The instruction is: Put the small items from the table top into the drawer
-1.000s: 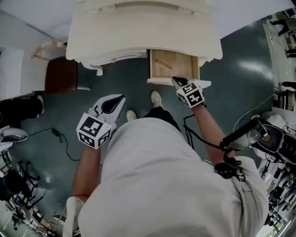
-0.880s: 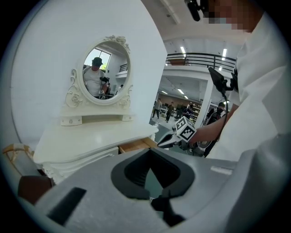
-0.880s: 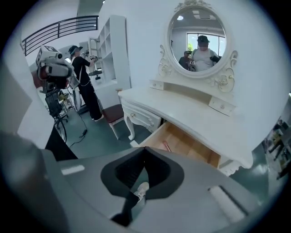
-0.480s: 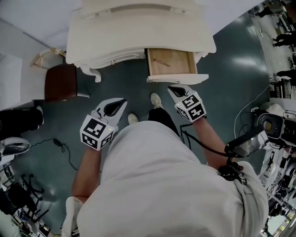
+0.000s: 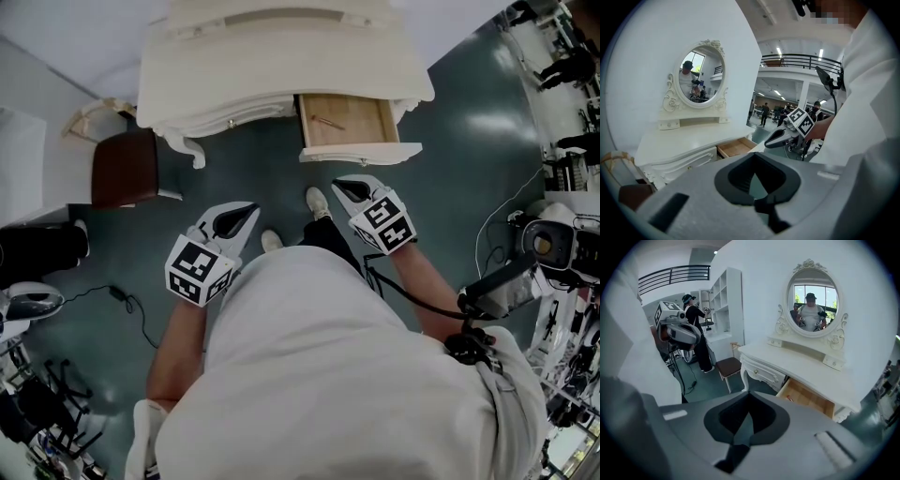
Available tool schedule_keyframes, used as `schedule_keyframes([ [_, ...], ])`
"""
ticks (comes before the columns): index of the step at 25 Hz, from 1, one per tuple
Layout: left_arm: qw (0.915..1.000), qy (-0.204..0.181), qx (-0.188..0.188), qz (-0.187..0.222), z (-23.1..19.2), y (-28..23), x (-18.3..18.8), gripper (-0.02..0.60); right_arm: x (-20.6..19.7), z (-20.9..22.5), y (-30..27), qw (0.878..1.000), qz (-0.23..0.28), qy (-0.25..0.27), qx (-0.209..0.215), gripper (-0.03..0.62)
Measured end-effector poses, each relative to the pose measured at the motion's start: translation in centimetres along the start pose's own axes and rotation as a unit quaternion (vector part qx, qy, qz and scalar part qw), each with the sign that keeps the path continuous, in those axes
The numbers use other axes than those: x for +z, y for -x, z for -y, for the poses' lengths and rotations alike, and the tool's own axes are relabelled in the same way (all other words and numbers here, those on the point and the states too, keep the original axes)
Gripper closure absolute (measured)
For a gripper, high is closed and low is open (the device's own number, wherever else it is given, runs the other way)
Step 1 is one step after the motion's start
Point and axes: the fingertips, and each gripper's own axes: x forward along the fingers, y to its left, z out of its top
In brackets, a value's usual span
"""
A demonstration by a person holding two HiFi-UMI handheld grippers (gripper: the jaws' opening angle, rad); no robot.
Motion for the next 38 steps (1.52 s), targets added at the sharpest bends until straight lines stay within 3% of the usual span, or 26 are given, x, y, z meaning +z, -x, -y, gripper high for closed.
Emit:
schedule_keyframes([
  [22,0.9999,0.013,-0.001,0.005,-0.3,0.8,-0.9,0.580,1.8,-2.4,-0.6,1.000,0.008,0.022,0.016,0.594],
  [38,0.9999,0.011,-0.002,-0.001,0.2,-0.1,-0.6,0.580,1.7,-1.7,-0.3,0.999,0.016,0.037,0.013,0.594],
])
